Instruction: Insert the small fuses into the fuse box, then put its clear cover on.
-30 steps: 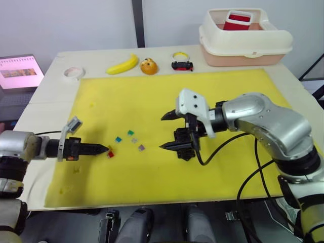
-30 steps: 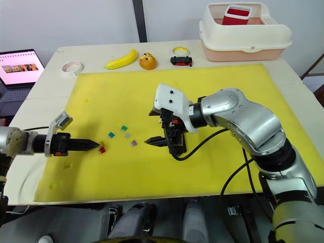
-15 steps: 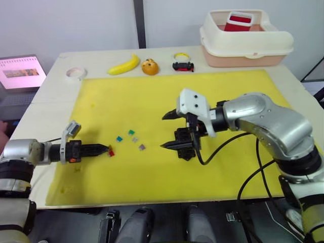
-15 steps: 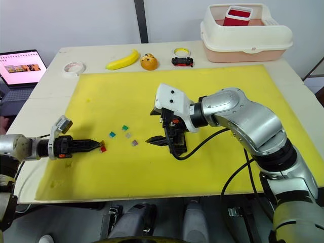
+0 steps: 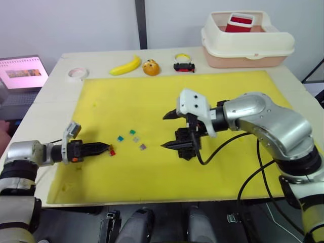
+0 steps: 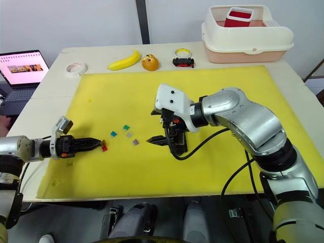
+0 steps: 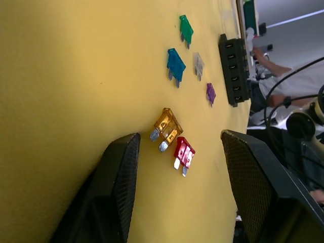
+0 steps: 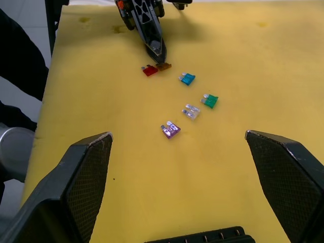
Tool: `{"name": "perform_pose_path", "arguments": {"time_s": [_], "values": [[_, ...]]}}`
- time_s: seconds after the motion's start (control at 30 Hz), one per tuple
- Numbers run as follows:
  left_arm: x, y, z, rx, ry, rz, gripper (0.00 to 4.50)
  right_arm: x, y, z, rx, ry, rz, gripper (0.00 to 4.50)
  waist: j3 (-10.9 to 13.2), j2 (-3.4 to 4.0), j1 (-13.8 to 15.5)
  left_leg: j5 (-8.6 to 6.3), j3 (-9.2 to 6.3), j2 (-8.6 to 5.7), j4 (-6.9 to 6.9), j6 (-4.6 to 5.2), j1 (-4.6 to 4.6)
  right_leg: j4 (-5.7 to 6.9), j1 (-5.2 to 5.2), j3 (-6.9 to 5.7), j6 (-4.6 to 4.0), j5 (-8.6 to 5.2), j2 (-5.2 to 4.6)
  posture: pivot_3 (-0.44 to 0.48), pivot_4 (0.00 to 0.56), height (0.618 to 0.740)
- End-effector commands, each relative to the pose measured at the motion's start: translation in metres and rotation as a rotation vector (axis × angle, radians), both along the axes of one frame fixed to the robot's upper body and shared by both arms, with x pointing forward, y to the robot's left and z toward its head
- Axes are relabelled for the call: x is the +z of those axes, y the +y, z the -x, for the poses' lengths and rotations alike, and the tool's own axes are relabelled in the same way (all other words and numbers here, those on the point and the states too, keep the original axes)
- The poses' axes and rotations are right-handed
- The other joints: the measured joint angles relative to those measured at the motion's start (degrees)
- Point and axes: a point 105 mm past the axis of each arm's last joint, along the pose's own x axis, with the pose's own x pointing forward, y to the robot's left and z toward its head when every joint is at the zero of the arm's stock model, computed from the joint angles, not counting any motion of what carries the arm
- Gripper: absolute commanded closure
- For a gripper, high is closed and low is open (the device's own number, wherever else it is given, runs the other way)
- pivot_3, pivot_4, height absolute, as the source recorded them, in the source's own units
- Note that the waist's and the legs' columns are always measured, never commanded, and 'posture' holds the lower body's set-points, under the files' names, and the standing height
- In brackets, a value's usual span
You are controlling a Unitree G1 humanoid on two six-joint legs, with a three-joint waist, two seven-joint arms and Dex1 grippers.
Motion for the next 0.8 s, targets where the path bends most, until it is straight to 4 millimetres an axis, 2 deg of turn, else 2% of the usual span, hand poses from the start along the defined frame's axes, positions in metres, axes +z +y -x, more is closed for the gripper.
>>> {"name": "perform_pose_path", "arguments": {"time_s": [0.03,0.47,0.57,0.63,0.8], "values": [[-0.012,-0.002,-0.001,-0.003,0.024,-0.051,1.80,0.005,0.002,0.005,0.026,-0.043,0.001,0.00,0.0,0.00,0.1,0.01,0.00,-0.01,0.00,-0.01,0.00,0.01,0.01,0.00,0.00,0.00,0.00,0.000,0.150,0.740],[-0.008,-0.013,-0.006,-0.049,0.008,-0.042,1.80,0.004,0.001,0.005,0.014,-0.044,0.005,0.00,0.0,0.00,1.0,0.04,-0.01,-0.03,0.05,-0.05,0.03,0.08,0.03,0.00,-0.02,0.01,-0.02,0.000,0.150,0.740],[-0.012,-0.011,-0.005,-0.048,0.013,-0.059,2.67,0.004,0.001,0.005,0.014,-0.046,0.006,0.00,0.0,0.00,1.0,0.04,-0.01,-0.04,0.05,-0.05,0.03,0.08,0.03,0.00,-0.02,0.01,-0.02,0.000,0.150,0.740],[-0.016,-0.007,-0.003,-0.044,0.018,-0.082,3.54,0.004,0.001,0.005,0.015,-0.047,0.006,0.00,0.0,0.00,0.8,0.04,-0.01,-0.04,0.05,-0.04,0.03,0.07,0.03,0.00,-0.02,0.01,-0.02,0.000,0.150,0.740],[-0.022,-0.004,-0.001,-0.041,0.023,-0.110,3.54,0.004,0.001,0.004,0.015,-0.047,0.005,0.00,0.0,0.00,0.6,0.04,-0.03,-0.02,0.04,-0.05,0.04,0.08,0.02,0.00,-0.02,0.01,-0.01,0.000,0.150,0.740]]}}
